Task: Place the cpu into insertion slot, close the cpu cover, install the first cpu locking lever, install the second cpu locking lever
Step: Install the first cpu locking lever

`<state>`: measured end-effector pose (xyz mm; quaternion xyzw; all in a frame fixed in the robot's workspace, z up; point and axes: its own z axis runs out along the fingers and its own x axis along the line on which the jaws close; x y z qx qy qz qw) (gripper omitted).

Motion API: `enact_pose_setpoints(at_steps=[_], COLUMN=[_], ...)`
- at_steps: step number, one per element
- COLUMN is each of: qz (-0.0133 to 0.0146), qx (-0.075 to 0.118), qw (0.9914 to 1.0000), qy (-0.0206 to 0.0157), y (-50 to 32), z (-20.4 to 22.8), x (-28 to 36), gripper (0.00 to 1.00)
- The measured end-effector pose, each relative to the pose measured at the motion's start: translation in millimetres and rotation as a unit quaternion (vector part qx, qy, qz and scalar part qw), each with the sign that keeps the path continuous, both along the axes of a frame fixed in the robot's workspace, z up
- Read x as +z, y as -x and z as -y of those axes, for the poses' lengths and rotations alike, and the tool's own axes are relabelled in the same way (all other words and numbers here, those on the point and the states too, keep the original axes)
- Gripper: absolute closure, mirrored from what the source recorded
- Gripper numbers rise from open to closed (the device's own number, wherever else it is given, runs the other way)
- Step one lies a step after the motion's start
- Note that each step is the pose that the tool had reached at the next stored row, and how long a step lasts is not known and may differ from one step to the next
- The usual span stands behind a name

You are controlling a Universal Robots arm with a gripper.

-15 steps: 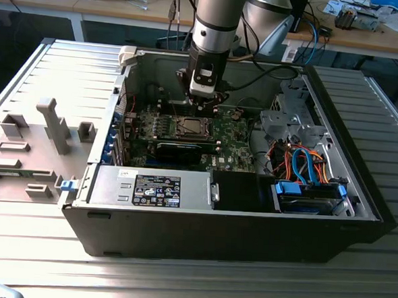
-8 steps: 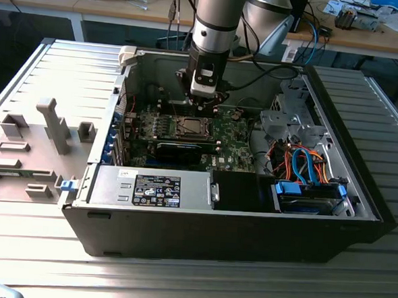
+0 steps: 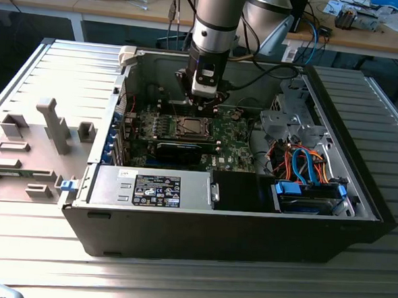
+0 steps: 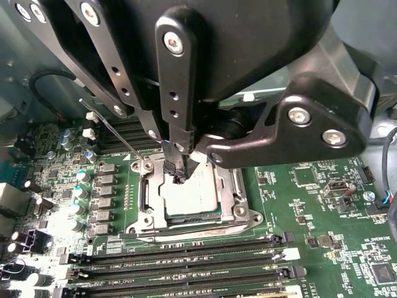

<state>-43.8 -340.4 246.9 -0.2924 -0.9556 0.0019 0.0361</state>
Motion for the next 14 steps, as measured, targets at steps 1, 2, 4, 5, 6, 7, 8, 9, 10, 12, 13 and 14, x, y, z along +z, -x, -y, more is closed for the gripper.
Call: enact_pose_setpoints(at_steps=[1,2,4,5,6,7,8,9,10,12,13,14], qz=[0.0,0.0,0.0,0.0,0.0,0.0,0.0,0.0,0.0,0.0,0.0,0.0], qx=[0.001,0.002,0.006,0.007,0.009,0.01,0.011,0.012,0.014,0.016,0.018,0.021], qw=[1.0,1.0,0.99998,0.99997,0.99996,0.99995,0.99994,0.99993,0.9999,0.99987,0.99983,0.99979], qy=[0.0,0.0,-0.0001,-0.0003,-0.0003,-0.0004,-0.0007,-0.0008,-0.0009,-0.001,-0.001,-0.0011], y=[0.0,0.0,0.0,0.0,0.0,0.0,0.0,0.0,0.0,0.0,0.0,0.0], z=[0.0,0.0,0.0,0.0,0.0,0.0,0.0,0.0,0.0,0.0,0.0,0.0], x=[0.0,0.0,0.0,0.0,0.0,0.0,0.0,0.0,0.0,0.0,0.1,0.0], gripper=[0.89,0.89,0.89,0.89,0.89,0.89,0.89,0.89,0.89,0.89,0.89,0.89])
